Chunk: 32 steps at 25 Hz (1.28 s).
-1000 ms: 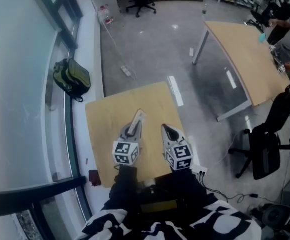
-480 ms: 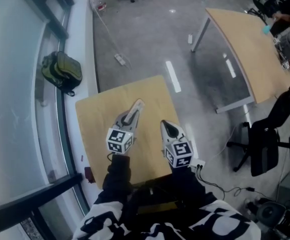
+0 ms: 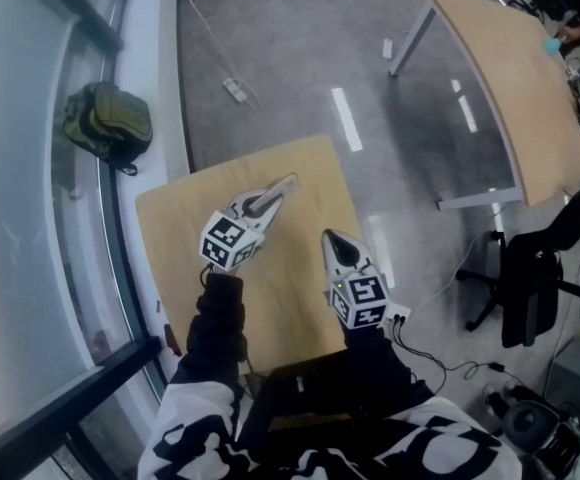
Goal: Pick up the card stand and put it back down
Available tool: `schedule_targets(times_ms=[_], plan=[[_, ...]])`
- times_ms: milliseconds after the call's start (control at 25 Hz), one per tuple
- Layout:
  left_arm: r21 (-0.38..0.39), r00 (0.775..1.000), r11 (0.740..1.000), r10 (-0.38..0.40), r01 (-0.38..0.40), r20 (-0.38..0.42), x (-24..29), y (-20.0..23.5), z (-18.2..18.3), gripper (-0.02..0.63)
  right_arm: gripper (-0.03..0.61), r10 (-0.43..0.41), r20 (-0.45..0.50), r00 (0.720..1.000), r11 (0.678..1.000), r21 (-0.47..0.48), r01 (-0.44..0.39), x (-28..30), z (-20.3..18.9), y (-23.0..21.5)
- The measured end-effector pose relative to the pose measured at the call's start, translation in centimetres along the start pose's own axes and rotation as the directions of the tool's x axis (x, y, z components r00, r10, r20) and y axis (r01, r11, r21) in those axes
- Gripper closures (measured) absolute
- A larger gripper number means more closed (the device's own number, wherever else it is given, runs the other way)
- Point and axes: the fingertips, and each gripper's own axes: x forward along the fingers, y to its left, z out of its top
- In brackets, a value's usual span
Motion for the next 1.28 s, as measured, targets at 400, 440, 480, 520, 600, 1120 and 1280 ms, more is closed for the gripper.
schedule_targets(times_ms=[400, 440, 480, 520, 600, 1120, 1280], plan=[[0.01, 0.968, 0.968, -0.252, 0.252, -0.018, 4.4, 1.6, -3.2, 0.591, 0.557, -0.012, -0.041, 0.999, 1.0, 0.011, 0.013, 3.5, -1.5, -2.9], [0.018, 0.962, 0.962, -0.27, 0.271, -0.022, 4.6, 1.5, -3.3, 0.591, 0.557, -0.012, -0.046, 0.999, 1.0, 0.01, 0.012, 3.7, -1.6, -3.1], [0.026, 0.958, 0.957, -0.287, 0.287, -0.025, 4.7, 1.3, -3.4, 0.591, 0.557, -0.011, -0.051, 0.999, 1.0, 0.009, 0.012, 3.9, -1.7, -3.1], [0.031, 0.953, 0.953, -0.3, 0.301, -0.026, 4.8, 1.2, -3.6, 0.591, 0.557, -0.011, -0.057, 0.998, 1.0, 0.009, 0.011, 4.0, -1.9, -3.2], [0.039, 0.946, 0.945, -0.323, 0.324, -0.031, 5.2, 1.0, -4.0, 0.591, 0.557, -0.009, -0.067, 0.998, 1.0, 0.01, 0.009, 4.3, -2.2, -3.3], [0.097, 0.934, 0.929, -0.357, 0.358, -0.025, 6.3, 0.2, -5.1, 0.587, 0.557, 0.004, -0.095, 0.995, 1.0, -0.002, -0.005, 4.7, -3.1, -3.2], [0.085, 0.946, 0.943, -0.322, 0.323, -0.016, 5.9, 0.8, -4.9, 0.479, 0.557, 0.011, -0.091, 0.996, 1.0, -0.006, -0.012, 4.5, -2.9, -2.9]])
